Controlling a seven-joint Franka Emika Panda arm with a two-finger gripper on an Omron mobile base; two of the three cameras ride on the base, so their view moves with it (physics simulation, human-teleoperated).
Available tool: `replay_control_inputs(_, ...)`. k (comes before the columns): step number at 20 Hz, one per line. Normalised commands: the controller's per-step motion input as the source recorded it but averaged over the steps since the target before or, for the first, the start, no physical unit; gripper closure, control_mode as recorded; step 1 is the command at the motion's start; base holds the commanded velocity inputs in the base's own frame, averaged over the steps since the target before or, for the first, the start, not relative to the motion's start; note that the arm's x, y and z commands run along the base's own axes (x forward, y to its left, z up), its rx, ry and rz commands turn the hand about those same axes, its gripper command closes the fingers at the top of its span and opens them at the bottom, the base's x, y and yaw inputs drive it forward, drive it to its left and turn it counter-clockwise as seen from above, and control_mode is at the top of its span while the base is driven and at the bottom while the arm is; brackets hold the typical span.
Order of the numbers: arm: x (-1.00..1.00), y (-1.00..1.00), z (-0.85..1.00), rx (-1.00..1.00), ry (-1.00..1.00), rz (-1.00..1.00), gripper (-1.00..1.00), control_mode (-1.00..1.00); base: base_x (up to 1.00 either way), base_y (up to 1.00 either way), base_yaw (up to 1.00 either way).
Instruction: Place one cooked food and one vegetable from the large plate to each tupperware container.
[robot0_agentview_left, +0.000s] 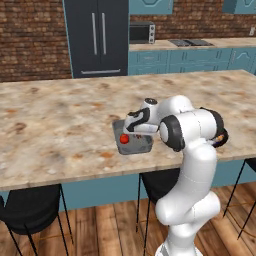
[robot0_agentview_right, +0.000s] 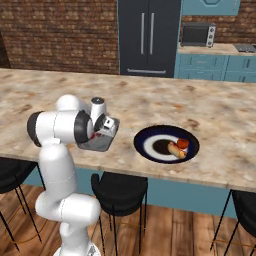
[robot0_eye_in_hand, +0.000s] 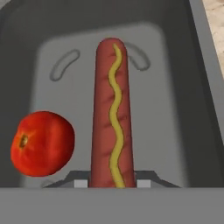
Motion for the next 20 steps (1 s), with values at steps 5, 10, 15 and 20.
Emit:
replay_control_inputs(5,0.26,0.01,0.0,0.0,0.0,0.0,-1.0,-1.0,0.0,0.0,0.0)
replay_control_inputs(10,-0.71,-0.05,0.35,0.0,0.02,0.0,-1.0,-1.0,0.0,0.0,0.0)
replay_control_inputs(15,-0.43,-0.6,0.43,-0.05,0.11,0.0,-1.0,-1.0,0.0,0.0,0.0)
replay_control_inputs(20,-0.1,-1.0,0.09,-0.05,0.14,0.0,-1.0,-1.0,0.0,0.0,0.0)
